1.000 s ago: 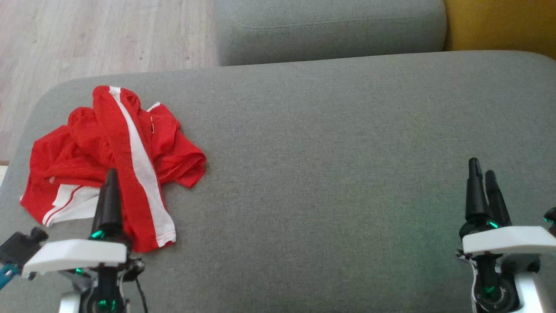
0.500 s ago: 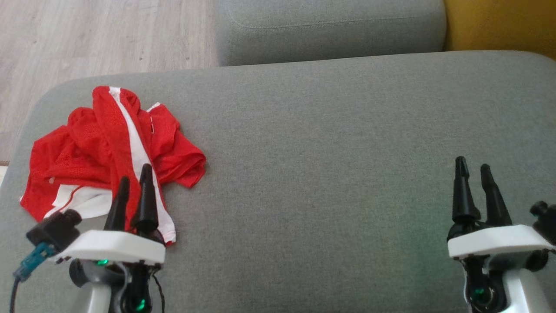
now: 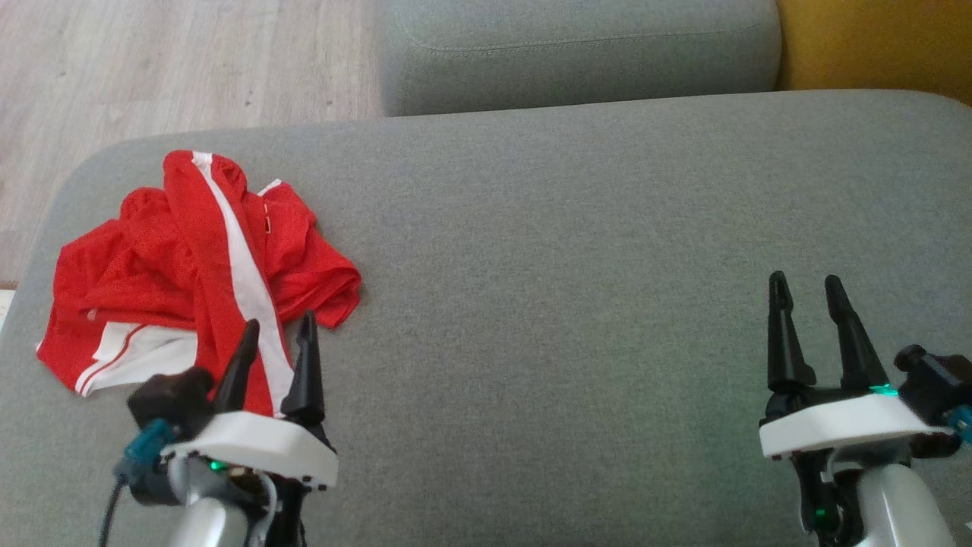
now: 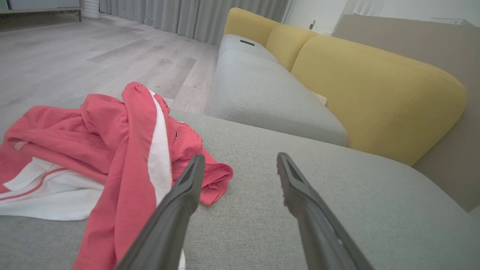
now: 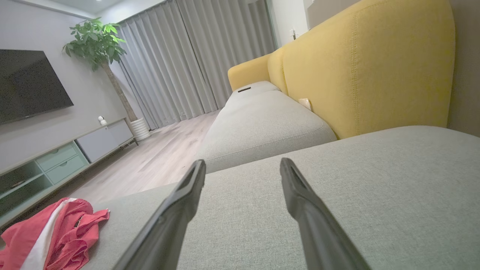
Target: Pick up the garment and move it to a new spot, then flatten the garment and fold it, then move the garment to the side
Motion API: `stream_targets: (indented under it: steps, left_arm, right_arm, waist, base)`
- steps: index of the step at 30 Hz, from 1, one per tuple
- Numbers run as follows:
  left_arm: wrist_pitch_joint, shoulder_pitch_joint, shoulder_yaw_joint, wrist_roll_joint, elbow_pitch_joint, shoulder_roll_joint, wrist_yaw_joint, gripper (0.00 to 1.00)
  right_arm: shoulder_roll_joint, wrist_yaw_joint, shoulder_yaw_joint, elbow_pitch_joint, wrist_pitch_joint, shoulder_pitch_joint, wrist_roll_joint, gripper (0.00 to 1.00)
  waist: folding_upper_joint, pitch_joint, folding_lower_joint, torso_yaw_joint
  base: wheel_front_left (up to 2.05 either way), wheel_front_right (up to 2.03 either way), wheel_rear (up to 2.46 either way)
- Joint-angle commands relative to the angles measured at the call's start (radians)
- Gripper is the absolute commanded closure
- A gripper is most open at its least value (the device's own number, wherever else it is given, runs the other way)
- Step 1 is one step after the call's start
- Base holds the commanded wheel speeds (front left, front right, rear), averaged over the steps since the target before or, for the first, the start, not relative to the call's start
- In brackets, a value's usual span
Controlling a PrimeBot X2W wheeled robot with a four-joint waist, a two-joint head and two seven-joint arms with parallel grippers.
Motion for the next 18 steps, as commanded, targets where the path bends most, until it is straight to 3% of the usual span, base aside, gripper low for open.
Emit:
stream_targets:
  steps: [1, 11, 18]
  left_arm:
    - [-0.017, -0.068, 0.000, 0.039, -0.045, 0.029, 0.021, 0.00]
    - [-0.047, -0.105, -0.124, 0.145, -0.070, 0.093, 0.153, 0.00]
    - [-0.067, -0.117, -0.194, 0.196, -0.072, 0.122, 0.184, 0.00]
  right_arm:
    - [-0.007, 0.000, 0.021, -0.045, -0.016, -0.050, -0.043, 0.00]
    - [-0.007, -0.001, 0.036, -0.062, -0.046, -0.046, -0.174, 0.00]
    - [-0.008, -0.001, 0.047, -0.069, -0.066, -0.044, -0.263, 0.00]
  waist:
    - [-0.0001, 0.000, -0.0001, 0.000]
    - [-0.0001, -0.001, -0.0001, -0.003]
    - [-0.0001, -0.002, -0.0001, -0.006]
  base:
    - [0.00, 0.00, 0.00]
    - [0.00, 0.00, 0.00]
    - [0.00, 0.00, 0.00]
